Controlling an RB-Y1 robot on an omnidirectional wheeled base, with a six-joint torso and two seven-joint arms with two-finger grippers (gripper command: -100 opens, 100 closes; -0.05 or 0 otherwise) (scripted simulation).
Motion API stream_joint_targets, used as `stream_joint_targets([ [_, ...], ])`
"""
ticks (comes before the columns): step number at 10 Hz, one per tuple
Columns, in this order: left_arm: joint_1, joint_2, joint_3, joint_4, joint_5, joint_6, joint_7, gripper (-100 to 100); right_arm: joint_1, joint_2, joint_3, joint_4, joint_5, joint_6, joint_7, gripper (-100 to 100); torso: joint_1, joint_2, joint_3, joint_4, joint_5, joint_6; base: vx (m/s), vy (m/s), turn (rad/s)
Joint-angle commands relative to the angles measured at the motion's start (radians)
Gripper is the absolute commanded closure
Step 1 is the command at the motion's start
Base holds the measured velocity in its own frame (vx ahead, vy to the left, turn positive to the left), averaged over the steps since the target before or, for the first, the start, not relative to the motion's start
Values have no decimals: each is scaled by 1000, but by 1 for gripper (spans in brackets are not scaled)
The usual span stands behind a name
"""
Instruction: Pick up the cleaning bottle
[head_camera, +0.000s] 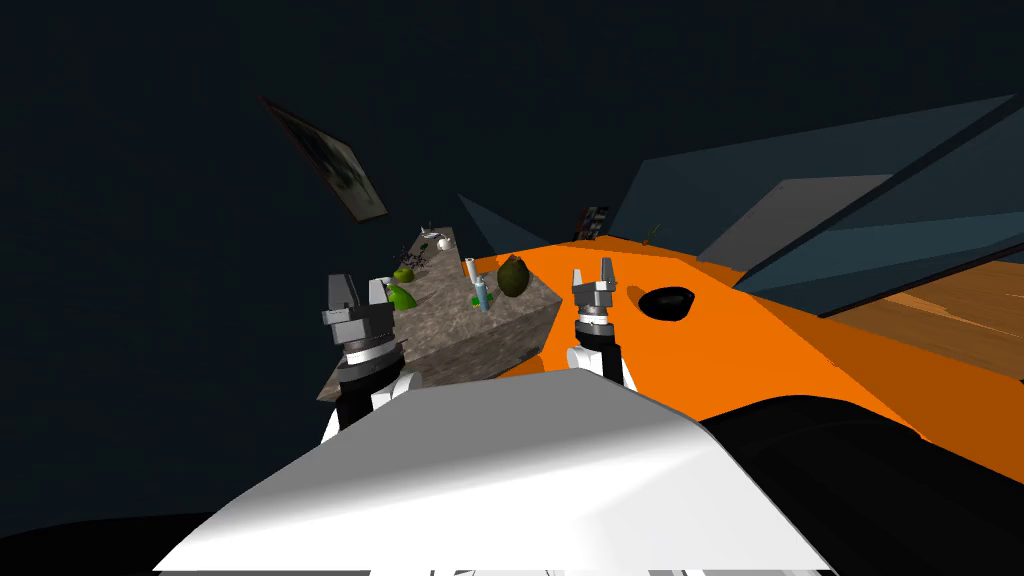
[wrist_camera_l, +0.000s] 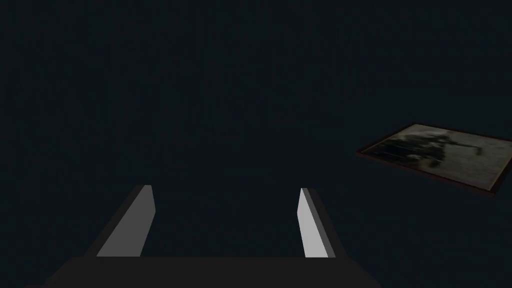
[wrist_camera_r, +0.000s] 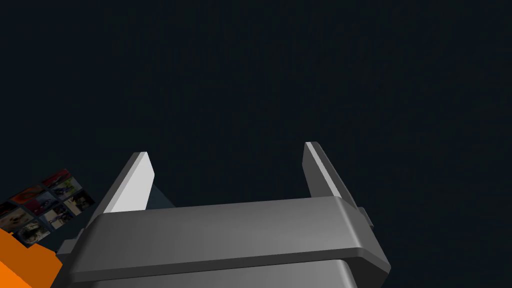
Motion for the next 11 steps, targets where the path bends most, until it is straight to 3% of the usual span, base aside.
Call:
stream_joint_targets([
  [1, 5, 28, 1, 14, -6, 8, 3, -100, 0, 0, 0, 0, 0, 0, 0, 0, 0, 0, 0, 0, 0, 0, -2, -16, -7],
  [9, 39, 207, 11, 172, -75, 83, 20, -100, 0, 0, 0, 0, 0, 0, 0, 0, -3, 1, 0, 0, -1, 0, -12, -48, -37],
  [10, 39, 207, 11, 173, -75, 83, 20, -100, 0, 0, 0, 0, 0, 0, 0, 0, -3, 1, 0, 0, -1, 0, -2, -27, -11],
  [11, 42, 231, 13, 198, -87, 93, 20, -100, 0, 0, 0, 0, 0, 0, 0, 0, -2, 0, 0, 0, 0, 0, -3, -28, -46],
])
